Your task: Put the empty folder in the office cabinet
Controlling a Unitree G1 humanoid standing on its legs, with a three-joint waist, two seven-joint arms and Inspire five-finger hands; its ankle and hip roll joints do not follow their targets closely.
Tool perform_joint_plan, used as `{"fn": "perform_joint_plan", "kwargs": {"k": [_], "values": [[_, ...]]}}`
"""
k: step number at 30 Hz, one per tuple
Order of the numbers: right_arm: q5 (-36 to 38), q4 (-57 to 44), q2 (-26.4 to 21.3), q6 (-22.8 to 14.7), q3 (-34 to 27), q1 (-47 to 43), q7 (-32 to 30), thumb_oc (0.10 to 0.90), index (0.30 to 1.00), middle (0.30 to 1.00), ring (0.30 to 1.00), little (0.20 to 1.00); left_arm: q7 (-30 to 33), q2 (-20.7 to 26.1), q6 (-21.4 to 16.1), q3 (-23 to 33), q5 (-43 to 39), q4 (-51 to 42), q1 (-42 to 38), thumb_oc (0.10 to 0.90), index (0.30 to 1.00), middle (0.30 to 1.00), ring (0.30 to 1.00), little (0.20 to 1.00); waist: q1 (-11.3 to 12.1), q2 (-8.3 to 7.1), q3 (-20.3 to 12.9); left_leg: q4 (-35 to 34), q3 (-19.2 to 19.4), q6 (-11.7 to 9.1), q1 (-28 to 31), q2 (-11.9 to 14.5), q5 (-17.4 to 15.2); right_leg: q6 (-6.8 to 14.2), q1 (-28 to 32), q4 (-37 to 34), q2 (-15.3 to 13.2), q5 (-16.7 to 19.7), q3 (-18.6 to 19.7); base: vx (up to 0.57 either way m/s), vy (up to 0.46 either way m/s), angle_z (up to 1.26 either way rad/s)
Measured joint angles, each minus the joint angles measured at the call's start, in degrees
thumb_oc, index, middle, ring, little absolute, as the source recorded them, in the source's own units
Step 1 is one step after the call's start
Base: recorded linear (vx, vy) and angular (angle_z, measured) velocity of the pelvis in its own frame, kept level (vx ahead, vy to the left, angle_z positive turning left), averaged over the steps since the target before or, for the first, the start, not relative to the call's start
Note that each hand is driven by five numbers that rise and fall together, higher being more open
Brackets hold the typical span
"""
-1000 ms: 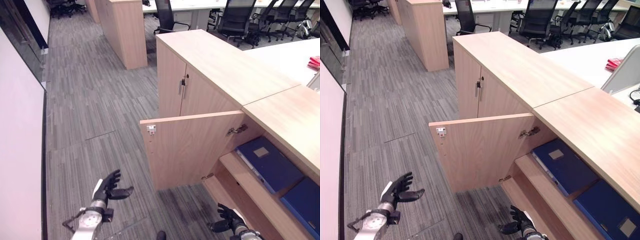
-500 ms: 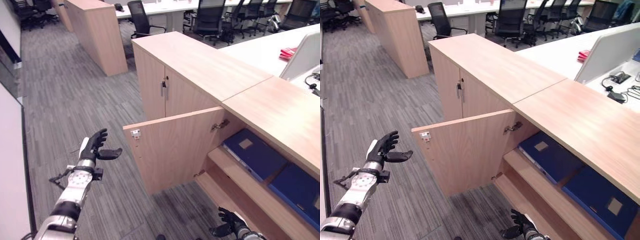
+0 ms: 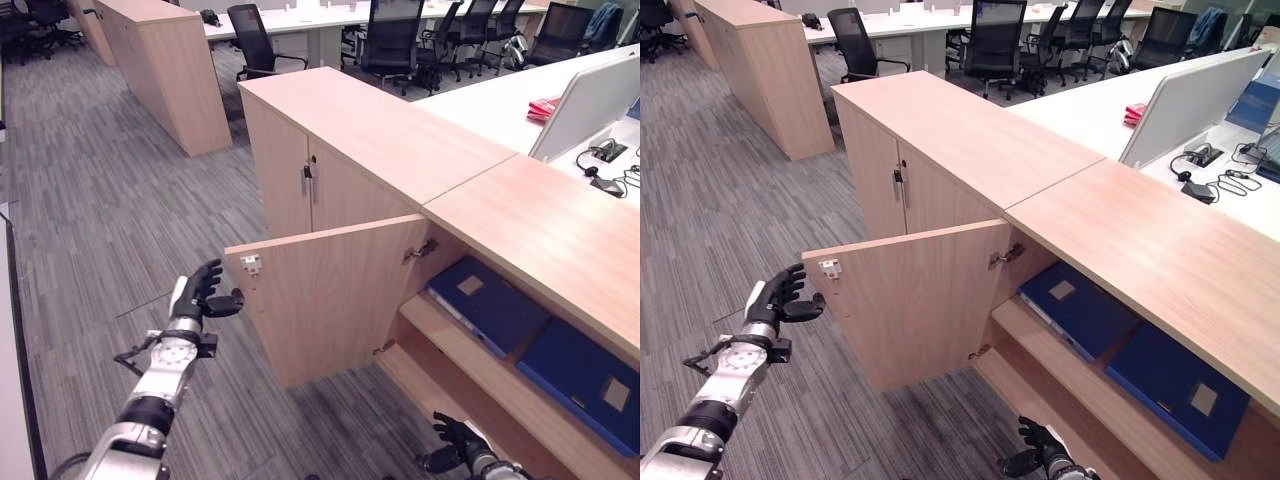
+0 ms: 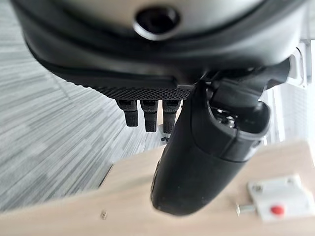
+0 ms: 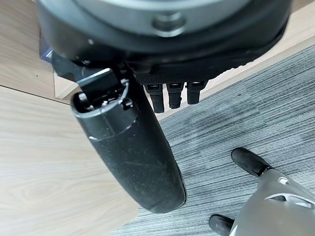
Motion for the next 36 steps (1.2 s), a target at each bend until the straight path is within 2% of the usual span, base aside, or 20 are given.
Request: {"fn": "perform_joint_plan", "kwargs": {"k": [3, 5, 10, 14, 17, 18, 20, 21, 22, 23, 26, 27, 28, 29, 30, 32, 33, 35, 36], "values": [[-0.01, 0.00, 0.81, 0.06, 0.00, 0.06, -0.05, 0.800, 0.900, 0.900, 0.900, 0.900, 0.63, -3.65, 0.67, -1.59, -0.90, -3.33, 1.97, 0.800, 0.900, 0.900, 0.900, 0.900, -0.05, -0.52, 0.01, -0.19, -0.02, -0.01, -0.01, -0.01, 0.00, 0.00, -0.01, 0.00, 0.00, 0.01, 0.04, 0.00, 0.000, 0.00], [-0.02, 0.00, 0.83, 0.10, -0.01, 0.04, -0.07, 0.800, 0.900, 0.900, 0.900, 0.900, 0.59, -3.78, 0.77, -1.58, -1.07, -5.67, 3.73, 0.800, 0.900, 0.900, 0.900, 0.900, 0.05, -0.58, 0.02, -0.17, -0.05, -0.01, -0.02, -0.02, -0.01, 0.00, -0.02, 0.00, 0.00, 0.01, 0.01, 0.00, 0.000, 0.00], [-0.08, -0.04, 0.84, 0.25, -0.06, 0.07, -0.07, 0.800, 0.900, 0.900, 0.900, 0.900, -0.56, -2.89, 0.89, -2.11, -2.09, -13.78, 9.94, 0.800, 0.900, 0.900, 0.900, 0.900, 1.04, -0.58, 0.04, -0.18, 0.07, 0.04, 0.00, -0.16, -0.02, 0.13, -0.06, 0.01, -0.17, 0.07, 0.02, -0.01, 0.038, -0.01], [-0.12, -0.24, 0.98, 0.23, -0.82, 0.09, 0.00, 0.800, 0.900, 0.900, 0.900, 0.900, -4.34, -0.25, 0.89, -2.36, -1.99, -21.22, 16.66, 0.800, 0.900, 0.900, 0.900, 0.900, 1.75, -0.47, 0.24, -0.19, 1.23, 0.09, -0.01, -0.20, -0.10, 0.52, -0.42, 0.03, -0.35, 0.12, 0.44, -0.05, 0.048, -0.08], [-0.15, -0.41, 0.99, 0.25, -2.30, -0.14, -0.04, 0.800, 0.900, 0.900, 0.900, 0.900, -6.17, 1.52, 0.88, -2.57, -2.12, -23.55, 18.32, 0.800, 0.900, 0.900, 0.900, 0.900, 2.49, -0.18, 0.91, -0.18, 2.74, 0.19, -0.49, -0.01, -0.04, 1.07, -2.31, 1.96, -0.94, -0.19, 0.14, -0.17, -0.018, -0.26], [-0.15, -0.40, 0.94, 0.28, -2.36, -0.70, -0.04, 0.800, 0.900, 0.900, 0.900, 0.900, -6.83, 2.77, 0.86, -2.47, -2.27, -25.04, 18.63, 0.800, 0.900, 0.900, 0.900, 0.900, 4.07, 0.02, 1.51, 0.02, 4.75, 1.07, -1.36, 0.66, 0.57, 1.49, -3.90, 2.97, -2.18, -1.13, -3.24, -0.14, -0.025, -0.61], [-0.19, -0.48, 1.06, 0.28, -2.32, -2.27, 0.11, 0.800, 0.900, 0.900, 0.900, 0.900, -7.56, 5.05, 0.75, -1.98, -2.55, -27.45, 19.34, 0.800, 0.900, 0.900, 0.900, 0.900, 5.76, 0.69, 2.95, -0.13, 6.84, 1.51, -2.47, 1.99, 0.11, 2.26, -5.59, 5.42, -4.49, -1.38, -9.76, -0.10, -0.001, -0.69], [-0.18, -0.58, 1.08, 0.18, -2.40, -2.44, 0.06, 0.800, 0.900, 0.900, 0.900, 0.900, -7.65, 5.62, 0.76, -1.97, -2.60, -28.13, 19.63, 0.800, 0.900, 0.900, 0.900, 0.900, 5.82, 0.74, 3.41, 0.02, 7.62, 1.68, -2.71, 2.03, 0.80, 2.80, -5.95, 6.61, -6.11, -1.78, -11.01, -0.09, 0.005, -0.53], [-0.18, -0.60, 1.16, 0.20, -2.43, -2.82, 0.04, 0.800, 0.900, 0.900, 0.900, 0.900, -7.89, 6.91, 0.75, -1.42, -2.65, -28.94, 20.25, 0.800, 0.900, 0.900, 0.900, 0.900, 6.30, 0.55, 4.03, 0.02, 8.38, 1.76, -2.76, 1.98, 0.75, 3.32, -6.23, 8.76, -8.91, -1.69, -11.58, -0.03, -0.035, -0.42], [-0.18, -0.51, 1.49, 0.23, -2.43, -3.39, 0.03, 0.800, 0.900, 0.900, 0.900, 0.900, -8.64, 7.88, 0.82, -0.17, -2.66, -30.18, 21.93, 0.800, 0.900, 0.900, 0.900, 0.900, 6.64, 1.08, 4.75, -0.08, 9.87, 2.01, -2.63, 2.48, 0.81, 3.69, -5.83, 11.26, -11.34, -2.06, -14.43, -0.01, -0.033, -0.59], [-0.55, -0.51, 2.10, 0.14, -2.40, -4.48, 0.07, 0.800, 0.900, 0.900, 0.900, 0.900, -9.66, 9.76, 0.82, 1.96, -2.74, -32.57, 26.50, 0.800, 0.900, 0.900, 0.900, 0.900, 8.18, 2.68, 5.79, 0.03, 13.41, 1.35, -2.17, 4.86, 1.02, 4.44, -4.08, 15.90, -15.11, -2.63, -21.70, -0.07, -0.104, -0.64], [-1.13, -0.50, 2.46, 0.05, -2.41, -4.64, 0.03, 0.800, 0.900, 0.900, 0.900, 0.900, -10.02, 10.66, 0.87, 2.83, -2.79, -33.87, 28.98, 0.800, 0.900, 0.900, 0.900, 0.900, 8.53, 2.54, 5.88, 0.03, 14.09, 0.64, -2.03, 5.02, 1.03, 4.62, -3.38, 16.65, -15.83, -2.52, -22.75, -0.07, -0.135, -0.53], [-1.19, -0.50, 2.62, 0.02, -2.41, -4.58, 0.07, 0.800, 0.900, 0.900, 0.900, 0.900, -10.33, 11.19, 0.90, 3.21, -2.79, -34.36, 30.12, 0.800, 0.900, 0.900, 0.900, 0.900, 8.55, 2.33, 5.85, 0.03, 14.93, 0.02, -2.01, 4.93, 1.32, 4.61, -2.63, 16.41, -15.98, -2.56, -22.61, -0.06, -0.151, -0.51], [-1.21, -0.44, 2.79, -0.02, -2.43, -4.39, -0.02, 0.800, 0.900, 0.900, 0.900, 0.900, -11.35, 11.90, 0.91, 4.04, -2.79, -35.05, 32.26, 0.800, 0.900, 0.900, 0.900, 0.900, 9.51, 1.53, 5.88, 0.04, 15.79, -1.13, -1.91, 4.46, 1.41, 5.23, -1.92, 13.09, -15.07, -3.50, -20.36, -0.01, -0.105, -0.46], [-1.38, 0.04, 2.17, 0.02, -2.46, -4.39, -0.04, 0.800, 0.900, 0.900, 0.900, 0.900, -11.60, 10.54, 1.16, 4.16, -2.81, -34.99, 33.23, 0.800, 0.900, 0.900, 0.900, 0.900, 9.47, 3.15, 5.91, 0.04, 16.11, -2.19, -1.91, 5.46, 1.73, 4.49, -2.09, 11.81, -13.77, -2.61, -19.80, -0.01, -0.176, -0.52], [-2.19, 0.14, 0.65, 0.09, -2.53, -4.29, -0.13, 0.800, 0.900, 0.900, 0.900, 0.900, -13.37, 9.38, 1.81, 3.34, -2.68, -35.91, 35.62, 0.800, 0.900, 0.900, 0.900, 0.900, 9.25, 5.47, 5.53, 0.06, 16.99, -3.44, -1.94, 7.13, 2.38, 4.55, -1.82, 8.37, -11.36, -2.13, -18.30, -0.01, -0.234, -0.48], [-2.25, 0.15, -0.18, 0.15, -2.32, -4.18, -0.17, 0.800, 0.900, 0.900, 0.900, 0.900, -14.25, 8.40, 1.99, 2.57, -2.75, -36.21, 37.15, 0.800, 0.900, 0.900, 0.900, 0.900, 9.06, 6.58, 5.03, 0.06, 18.03, -3.82, -1.89, 7.88, 2.41, 3.83, -2.17, 6.26, -10.00, -1.26, -16.96, -0.01, -0.189, -0.57], [-2.25, 0.14, -0.93, 0.15, -2.34, -4.41, -0.31, 0.800, 0.900, 0.900, 0.900, 0.900, -15.19, 7.31, 2.12, 1.49, -3.99, -36.27, 38.08, 0.800, 0.900, 0.900, 0.900, 0.900, 8.10, 7.29, 4.59, 0.04, 19.44, -4.43, -1.91, 8.32, 2.14, 3.60, -2.28, 3.96, -8.83, -0.13, -15.32, 0.00, -0.169, -0.56], [-2.23, 0.15, -1.38, 0.17, -2.38, -4.84, -0.67, 0.800, 0.900, 0.900, 0.900, 0.900, -17.35, 6.72, 2.25, -1.10, -4.55, -37.27, 38.12, 0.800, 0.900, 0.900, 0.900, 0.900, 6.74, 7.55, 4.41, 0.05, 20.82, -5.02, -1.80, 8.58, 1.76, 3.27, -2.36, 1.57, -8.08, 1.33, -14.06, -0.01, -0.185, -0.50]]}}
